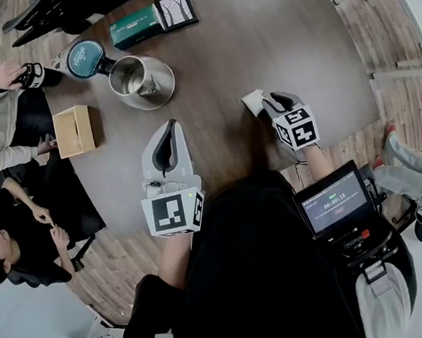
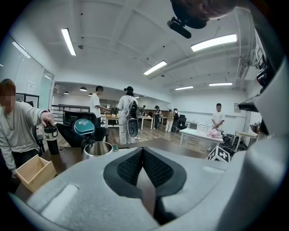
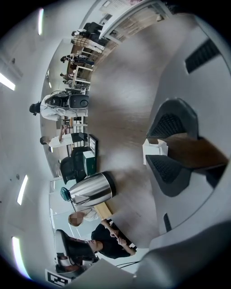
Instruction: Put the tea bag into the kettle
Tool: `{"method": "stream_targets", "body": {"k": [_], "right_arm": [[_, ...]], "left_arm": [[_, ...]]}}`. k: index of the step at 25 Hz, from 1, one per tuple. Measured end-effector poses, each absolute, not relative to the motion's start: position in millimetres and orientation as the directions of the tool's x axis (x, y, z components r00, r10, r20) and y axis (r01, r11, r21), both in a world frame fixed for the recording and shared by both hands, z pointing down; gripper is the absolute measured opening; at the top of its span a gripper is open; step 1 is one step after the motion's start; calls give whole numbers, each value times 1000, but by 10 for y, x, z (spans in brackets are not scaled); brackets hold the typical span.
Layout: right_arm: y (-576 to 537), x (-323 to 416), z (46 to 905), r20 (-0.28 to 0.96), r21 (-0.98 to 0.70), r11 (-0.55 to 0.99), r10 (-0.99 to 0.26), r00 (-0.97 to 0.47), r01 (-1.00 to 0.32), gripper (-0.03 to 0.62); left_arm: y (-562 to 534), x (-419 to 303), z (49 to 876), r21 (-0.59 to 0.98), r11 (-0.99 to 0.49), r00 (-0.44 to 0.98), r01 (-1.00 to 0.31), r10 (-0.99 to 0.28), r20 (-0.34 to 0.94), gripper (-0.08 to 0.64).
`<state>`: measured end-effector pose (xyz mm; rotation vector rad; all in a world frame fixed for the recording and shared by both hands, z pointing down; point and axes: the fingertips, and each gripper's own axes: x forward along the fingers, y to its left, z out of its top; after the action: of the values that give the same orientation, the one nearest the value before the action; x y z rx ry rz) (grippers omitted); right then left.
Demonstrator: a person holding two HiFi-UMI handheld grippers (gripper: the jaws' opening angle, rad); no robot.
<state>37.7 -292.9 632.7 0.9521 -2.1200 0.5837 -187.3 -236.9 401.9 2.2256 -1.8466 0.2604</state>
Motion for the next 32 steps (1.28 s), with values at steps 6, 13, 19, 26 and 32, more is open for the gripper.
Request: {"method": "stream_targets", "body": {"k": [6, 13, 19, 26, 32], "right_arm": [[-2905, 394, 6517, 785, -149, 598, -413, -462, -788, 115], [-2824, 375, 6624, 801, -172, 596, -379, -463, -784, 114], [-2777, 346, 6666, 808, -186, 597, -360, -467, -780, 90], [-2802, 310, 6621, 793, -181, 590, -386, -472, -787, 29], [-2820, 310, 6597, 786, -197, 577, -391, -479, -793, 15]], "left_arm": [[-2428, -1848, 4091, 63, -174, 185, -983, -932, 313, 2], [-2420, -1806, 4101, 61, -179, 189, -982, -928, 322, 3], [-2383, -1797, 4084, 57, -175, 184, -983, -926, 330, 2], [-2384, -1800, 4085, 51, -176, 183, -983, -925, 332, 3], [-2392, -1790, 4087, 53, -179, 186, -982, -926, 328, 3]]}}
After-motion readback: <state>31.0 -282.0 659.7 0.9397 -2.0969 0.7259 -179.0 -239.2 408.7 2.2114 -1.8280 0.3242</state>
